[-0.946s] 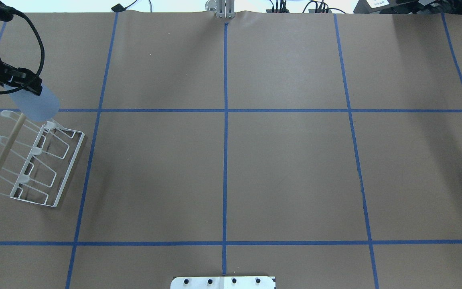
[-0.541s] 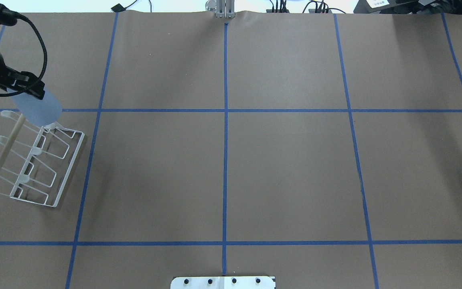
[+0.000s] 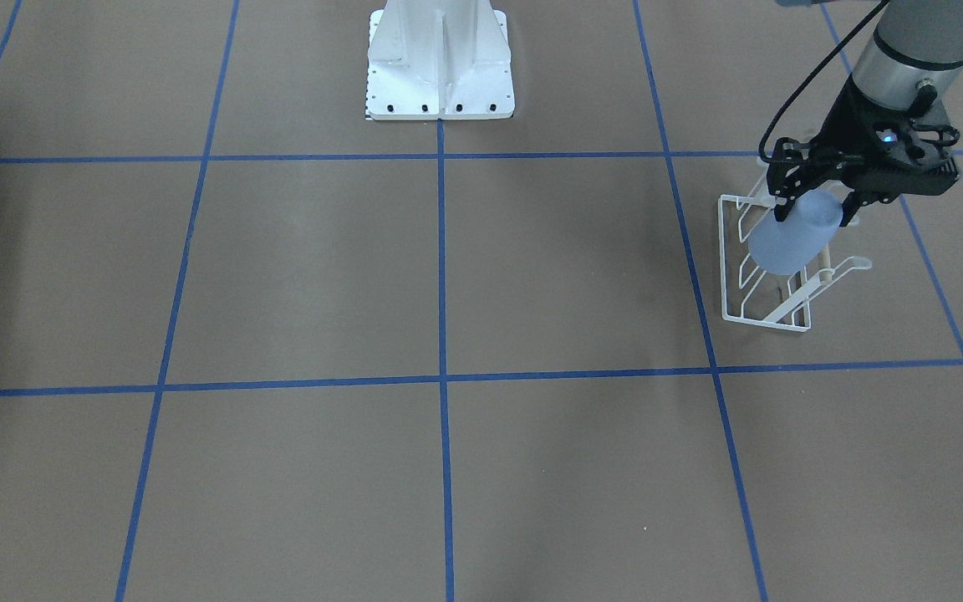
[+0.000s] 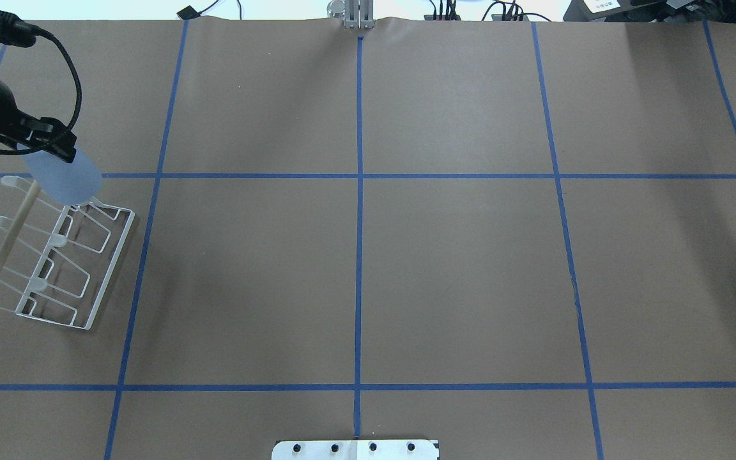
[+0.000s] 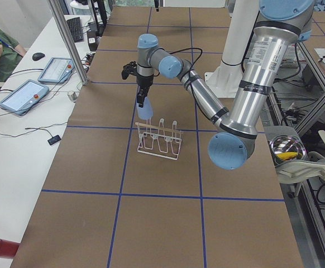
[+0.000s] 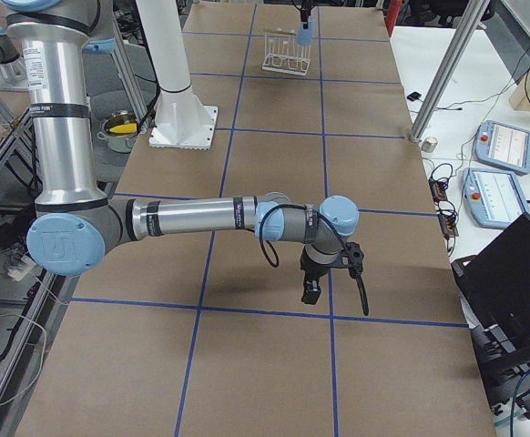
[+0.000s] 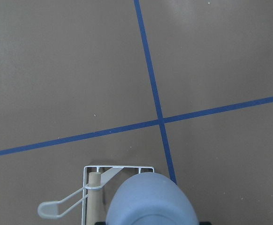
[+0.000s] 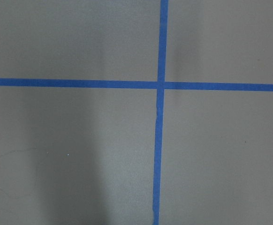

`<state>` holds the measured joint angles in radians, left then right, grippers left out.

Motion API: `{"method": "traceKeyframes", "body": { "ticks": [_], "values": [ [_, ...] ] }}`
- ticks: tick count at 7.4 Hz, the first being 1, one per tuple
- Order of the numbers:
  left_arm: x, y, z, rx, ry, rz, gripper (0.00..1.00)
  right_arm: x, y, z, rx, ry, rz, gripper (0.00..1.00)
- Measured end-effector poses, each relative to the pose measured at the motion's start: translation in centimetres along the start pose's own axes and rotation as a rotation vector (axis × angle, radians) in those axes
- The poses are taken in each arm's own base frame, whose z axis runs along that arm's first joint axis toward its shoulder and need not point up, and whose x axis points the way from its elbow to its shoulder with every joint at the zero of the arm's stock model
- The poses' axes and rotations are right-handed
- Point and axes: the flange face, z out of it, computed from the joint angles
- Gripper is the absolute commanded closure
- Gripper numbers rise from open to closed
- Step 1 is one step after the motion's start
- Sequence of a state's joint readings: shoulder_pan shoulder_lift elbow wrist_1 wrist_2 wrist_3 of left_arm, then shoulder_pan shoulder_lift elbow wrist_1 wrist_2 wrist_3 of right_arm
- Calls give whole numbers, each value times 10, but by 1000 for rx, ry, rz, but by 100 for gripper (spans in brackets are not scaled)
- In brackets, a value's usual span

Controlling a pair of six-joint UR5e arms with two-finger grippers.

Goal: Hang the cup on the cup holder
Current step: 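Lower the cup with the left gripper onto a rack peg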

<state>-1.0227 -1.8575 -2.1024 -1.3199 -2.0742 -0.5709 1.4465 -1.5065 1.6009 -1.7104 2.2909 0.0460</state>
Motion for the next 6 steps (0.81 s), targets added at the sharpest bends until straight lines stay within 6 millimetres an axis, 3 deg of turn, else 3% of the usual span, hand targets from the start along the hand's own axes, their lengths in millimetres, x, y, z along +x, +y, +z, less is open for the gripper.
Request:
{"method": "traceKeyframes", "body": {
  "ticks": [6],
  "values": [
    [8, 2, 27, -49, -3, 10, 100, -1, 0, -1, 2, -1, -3, 0]
  ]
}}
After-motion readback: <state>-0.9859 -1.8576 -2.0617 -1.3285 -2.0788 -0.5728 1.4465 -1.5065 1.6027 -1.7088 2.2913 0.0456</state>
